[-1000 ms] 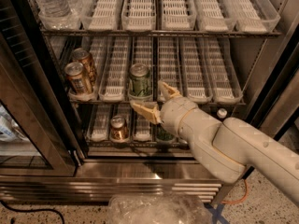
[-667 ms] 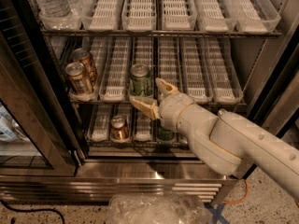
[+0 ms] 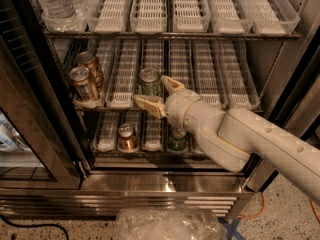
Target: Pick green can from middle shelf of fridge
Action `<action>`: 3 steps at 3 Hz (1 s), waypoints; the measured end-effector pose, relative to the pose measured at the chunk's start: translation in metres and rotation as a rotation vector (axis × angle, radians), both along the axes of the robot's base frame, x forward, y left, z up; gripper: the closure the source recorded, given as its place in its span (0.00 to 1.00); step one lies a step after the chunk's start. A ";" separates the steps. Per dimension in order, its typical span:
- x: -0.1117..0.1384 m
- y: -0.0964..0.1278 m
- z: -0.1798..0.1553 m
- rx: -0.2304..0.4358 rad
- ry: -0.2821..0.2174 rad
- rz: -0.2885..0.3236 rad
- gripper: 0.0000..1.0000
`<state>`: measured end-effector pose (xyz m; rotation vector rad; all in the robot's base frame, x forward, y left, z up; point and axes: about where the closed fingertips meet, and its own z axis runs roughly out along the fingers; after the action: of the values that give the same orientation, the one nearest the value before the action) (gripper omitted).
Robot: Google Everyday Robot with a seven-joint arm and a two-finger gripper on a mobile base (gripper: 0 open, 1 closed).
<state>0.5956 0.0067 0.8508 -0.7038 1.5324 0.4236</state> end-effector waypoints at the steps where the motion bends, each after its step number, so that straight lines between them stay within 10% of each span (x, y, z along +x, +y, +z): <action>1: 0.014 0.002 -0.001 -0.007 0.011 -0.001 0.29; 3: 0.032 0.020 -0.010 -0.020 0.038 0.034 0.29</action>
Offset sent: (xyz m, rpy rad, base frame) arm 0.0426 0.0116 -0.0110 -0.0315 0.0501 0.0287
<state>0.6272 0.0265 0.8408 -0.7418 1.5635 0.4501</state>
